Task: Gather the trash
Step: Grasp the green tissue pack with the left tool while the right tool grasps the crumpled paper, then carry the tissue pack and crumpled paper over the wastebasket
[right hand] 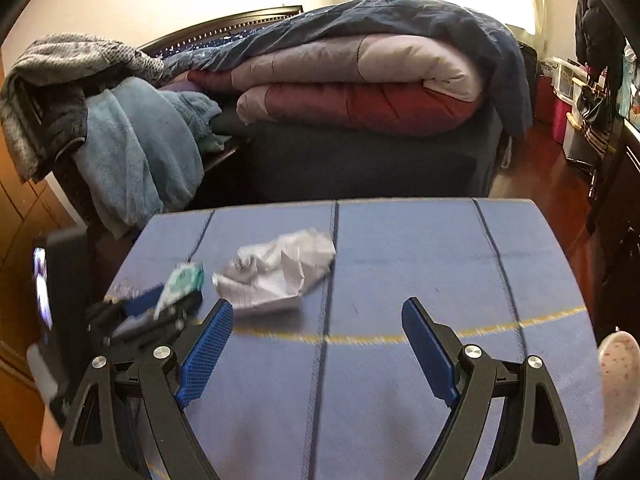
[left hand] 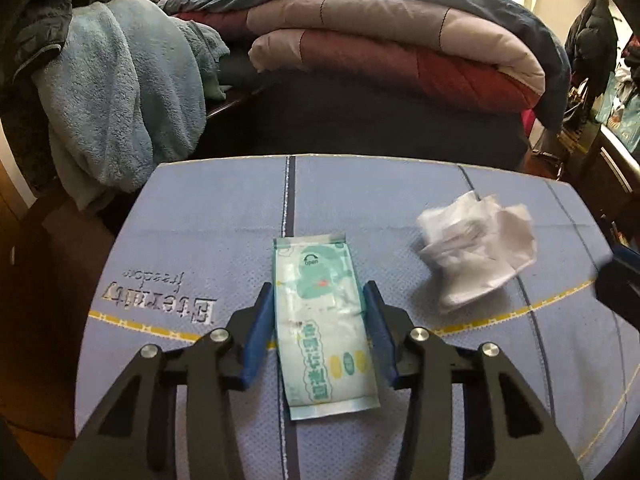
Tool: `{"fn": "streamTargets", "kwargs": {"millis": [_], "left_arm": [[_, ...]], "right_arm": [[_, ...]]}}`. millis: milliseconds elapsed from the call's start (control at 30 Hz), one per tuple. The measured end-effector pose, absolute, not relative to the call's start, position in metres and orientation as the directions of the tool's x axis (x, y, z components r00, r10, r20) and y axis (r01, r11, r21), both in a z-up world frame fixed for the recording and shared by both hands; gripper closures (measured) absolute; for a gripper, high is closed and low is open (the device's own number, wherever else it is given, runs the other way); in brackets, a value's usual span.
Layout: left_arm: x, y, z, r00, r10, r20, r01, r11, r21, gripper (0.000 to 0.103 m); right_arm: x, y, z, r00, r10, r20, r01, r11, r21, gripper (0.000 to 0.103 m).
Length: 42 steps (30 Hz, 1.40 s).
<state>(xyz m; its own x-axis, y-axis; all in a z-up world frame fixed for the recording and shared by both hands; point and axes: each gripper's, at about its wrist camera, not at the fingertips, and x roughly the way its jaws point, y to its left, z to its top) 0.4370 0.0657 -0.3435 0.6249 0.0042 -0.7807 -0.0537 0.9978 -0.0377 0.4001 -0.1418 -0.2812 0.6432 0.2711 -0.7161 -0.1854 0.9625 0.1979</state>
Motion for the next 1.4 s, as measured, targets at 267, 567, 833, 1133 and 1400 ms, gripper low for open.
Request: {"fn": "streamTargets", "kwargs": {"millis": [267,567,833,1133,1400], "left_arm": [[0.415,0.082,-0.318,0.676,-0.003,-0.737,-0.058,0.997,-0.057,0.061],[0.391,0.112,-0.291,0.708,0.01,-0.706,-0.125,0.986,-0.112,0.061],[0.37,0.098,-0.272,0.728,-0.007,-0.685,-0.109,0.986,-0.125,0.06],[0.33,0.045,-0.24,0.764,-0.078,-0.64,-0.015,0.99,-0.139,0.059],[0.299,-0.023,-0.227,0.755,-0.183,-0.63,0.104,0.981,-0.161,0.059]], "right_arm": [[0.444,-0.108,-0.301,0.591,0.276,-0.758,-0.178,0.961,0.211,0.018],[0.448,-0.089,-0.303,0.569,0.295,-0.768,-0.218,0.954,0.205,0.074],[0.413,-0.103,-0.282,0.611,0.288,-0.737,-0.26,0.953,0.157,0.097],[0.355,-0.167,-0.255,0.64,0.306,-0.705,-0.239,0.951,0.195,0.097],[0.3,-0.234,-0.247,0.681,0.239,-0.692,-0.163,0.971,0.174,0.097]]}}
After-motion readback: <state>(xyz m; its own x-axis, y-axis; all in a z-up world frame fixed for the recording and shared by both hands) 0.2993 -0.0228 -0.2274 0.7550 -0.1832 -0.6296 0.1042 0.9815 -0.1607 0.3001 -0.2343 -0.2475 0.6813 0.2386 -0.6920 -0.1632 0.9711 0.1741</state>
